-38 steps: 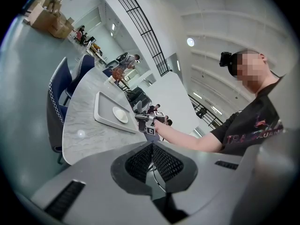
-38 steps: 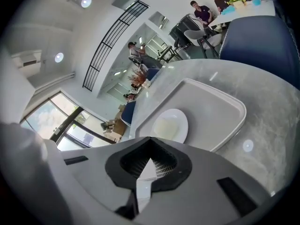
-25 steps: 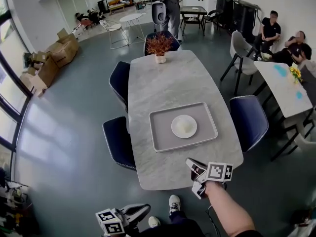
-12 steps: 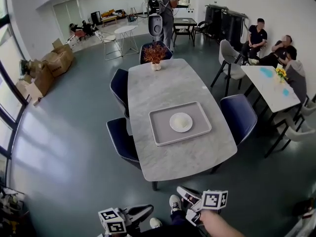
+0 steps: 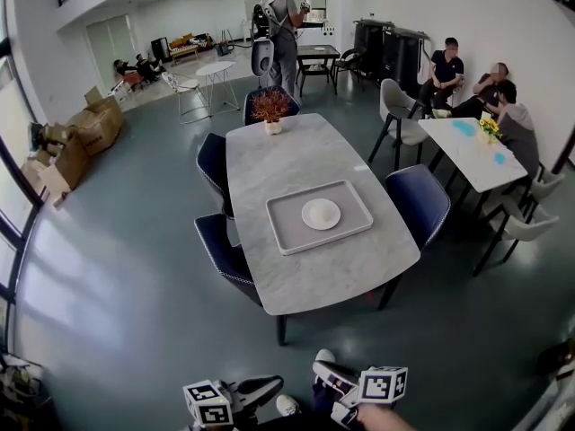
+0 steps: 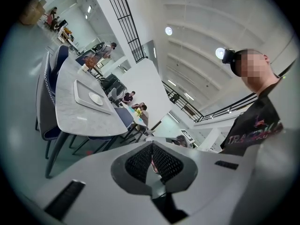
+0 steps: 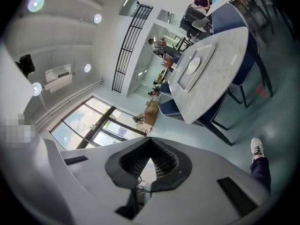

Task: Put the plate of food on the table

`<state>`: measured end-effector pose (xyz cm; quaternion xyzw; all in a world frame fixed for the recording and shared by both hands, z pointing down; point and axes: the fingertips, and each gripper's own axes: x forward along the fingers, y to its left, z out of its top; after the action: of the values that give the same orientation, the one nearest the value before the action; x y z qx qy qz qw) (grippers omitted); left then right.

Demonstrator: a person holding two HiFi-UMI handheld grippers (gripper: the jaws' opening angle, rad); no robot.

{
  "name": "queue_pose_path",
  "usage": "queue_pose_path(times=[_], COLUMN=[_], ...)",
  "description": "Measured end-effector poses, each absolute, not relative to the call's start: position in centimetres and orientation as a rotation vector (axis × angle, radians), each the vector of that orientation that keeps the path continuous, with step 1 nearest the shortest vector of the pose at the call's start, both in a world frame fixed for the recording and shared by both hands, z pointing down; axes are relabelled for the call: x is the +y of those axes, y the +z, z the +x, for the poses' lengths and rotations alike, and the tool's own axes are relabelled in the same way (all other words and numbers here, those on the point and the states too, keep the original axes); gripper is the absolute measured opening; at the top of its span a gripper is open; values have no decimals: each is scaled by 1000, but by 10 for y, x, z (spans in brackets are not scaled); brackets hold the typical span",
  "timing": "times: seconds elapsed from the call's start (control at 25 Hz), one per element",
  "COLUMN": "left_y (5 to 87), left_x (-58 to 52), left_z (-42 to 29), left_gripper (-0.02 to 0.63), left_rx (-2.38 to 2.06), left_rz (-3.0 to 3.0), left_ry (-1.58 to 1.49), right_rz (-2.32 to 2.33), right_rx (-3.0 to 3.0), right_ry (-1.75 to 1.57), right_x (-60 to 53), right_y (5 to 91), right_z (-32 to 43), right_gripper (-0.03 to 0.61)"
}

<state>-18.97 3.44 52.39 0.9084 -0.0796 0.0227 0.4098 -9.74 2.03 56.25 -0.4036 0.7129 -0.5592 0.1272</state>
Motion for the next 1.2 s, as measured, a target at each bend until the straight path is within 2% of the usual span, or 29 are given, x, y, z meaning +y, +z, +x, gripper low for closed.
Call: queue_pose_path(times=[0.56, 1.2], left_y=[522, 533], left_x=[65, 62], left_z=[-196, -199], left_gripper=[8, 8], left_rx=[-172, -154], left_rz=[2312, 2314], left_ry=[35, 50], right_rz=[-1191, -1205], right_rx=[2072, 2082], right_ry=[-1580, -1587], right_x=[63, 62], right_y=[557, 564], right_z=[-101, -109], right_gripper=[6, 5])
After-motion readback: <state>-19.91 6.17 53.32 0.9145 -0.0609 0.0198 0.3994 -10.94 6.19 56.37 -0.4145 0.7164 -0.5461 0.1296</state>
